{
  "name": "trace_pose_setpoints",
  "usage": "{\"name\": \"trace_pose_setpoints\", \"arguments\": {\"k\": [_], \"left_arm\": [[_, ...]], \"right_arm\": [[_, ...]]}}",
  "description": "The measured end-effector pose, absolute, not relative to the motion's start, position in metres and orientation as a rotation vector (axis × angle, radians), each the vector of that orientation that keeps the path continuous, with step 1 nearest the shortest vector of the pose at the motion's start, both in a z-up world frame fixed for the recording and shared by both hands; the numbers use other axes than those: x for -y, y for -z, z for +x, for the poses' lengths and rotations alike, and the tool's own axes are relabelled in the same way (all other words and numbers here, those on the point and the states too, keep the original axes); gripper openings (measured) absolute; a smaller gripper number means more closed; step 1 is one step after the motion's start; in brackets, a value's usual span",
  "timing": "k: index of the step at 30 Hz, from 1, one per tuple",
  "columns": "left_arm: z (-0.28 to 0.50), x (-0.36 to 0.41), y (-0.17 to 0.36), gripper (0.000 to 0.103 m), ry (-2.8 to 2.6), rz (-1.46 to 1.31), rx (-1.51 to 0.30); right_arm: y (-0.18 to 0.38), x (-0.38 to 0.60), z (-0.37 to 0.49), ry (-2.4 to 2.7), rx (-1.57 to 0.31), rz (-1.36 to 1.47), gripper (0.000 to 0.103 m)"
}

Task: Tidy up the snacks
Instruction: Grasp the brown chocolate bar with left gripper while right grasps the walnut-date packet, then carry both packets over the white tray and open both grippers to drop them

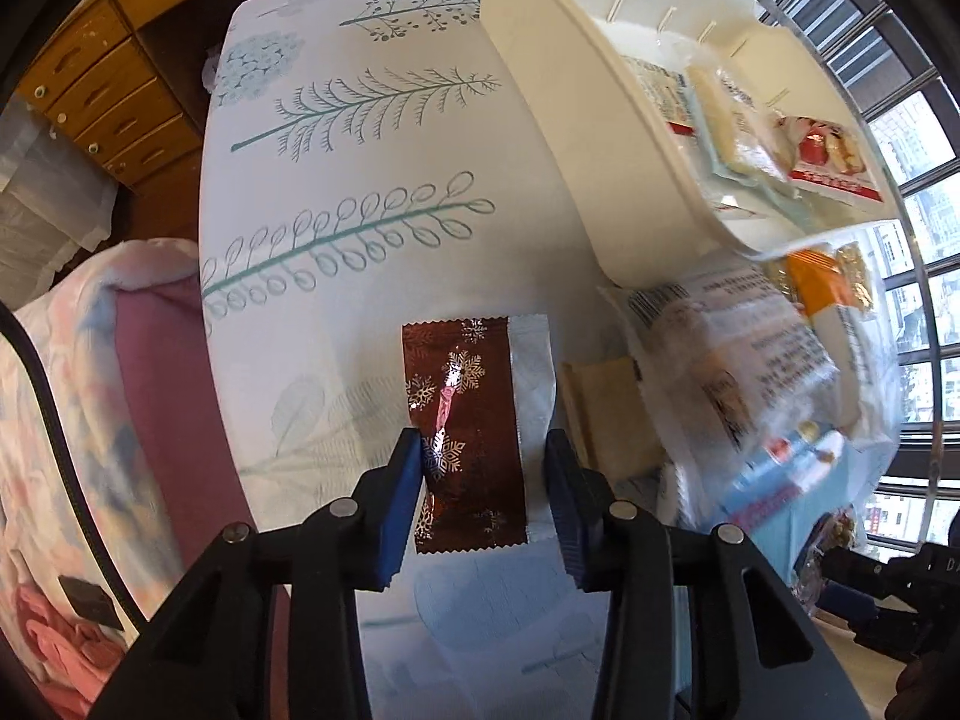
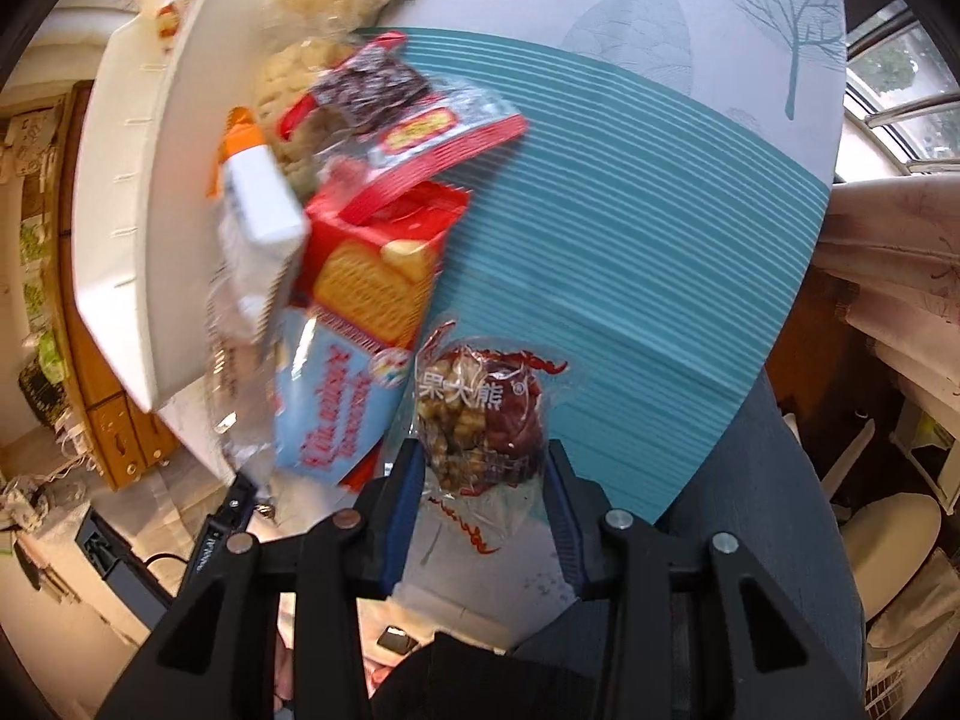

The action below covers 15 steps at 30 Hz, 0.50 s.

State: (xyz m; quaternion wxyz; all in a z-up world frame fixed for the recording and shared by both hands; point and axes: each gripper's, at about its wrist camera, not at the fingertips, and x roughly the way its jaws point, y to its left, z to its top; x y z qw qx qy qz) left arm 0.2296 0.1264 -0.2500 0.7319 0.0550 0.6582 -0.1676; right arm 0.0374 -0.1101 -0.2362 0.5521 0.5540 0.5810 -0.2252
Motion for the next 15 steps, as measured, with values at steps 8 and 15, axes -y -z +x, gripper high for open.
{"name": "trace_pose_setpoints", "arguments": {"k": [8,15], "left_arm": [[0.205,-0.137,0.218,0.039,0.342,0.090,-1.417],[0.191,-0.128,0.181,0.039,0.305,0.030,-1.367]], "right_arm": [[0.210,0.096,0.069,0.313,-1.420,1.269,0.039],[0.190,0.099,0.105,0.172,-1.435,1.136,0.040]]}}
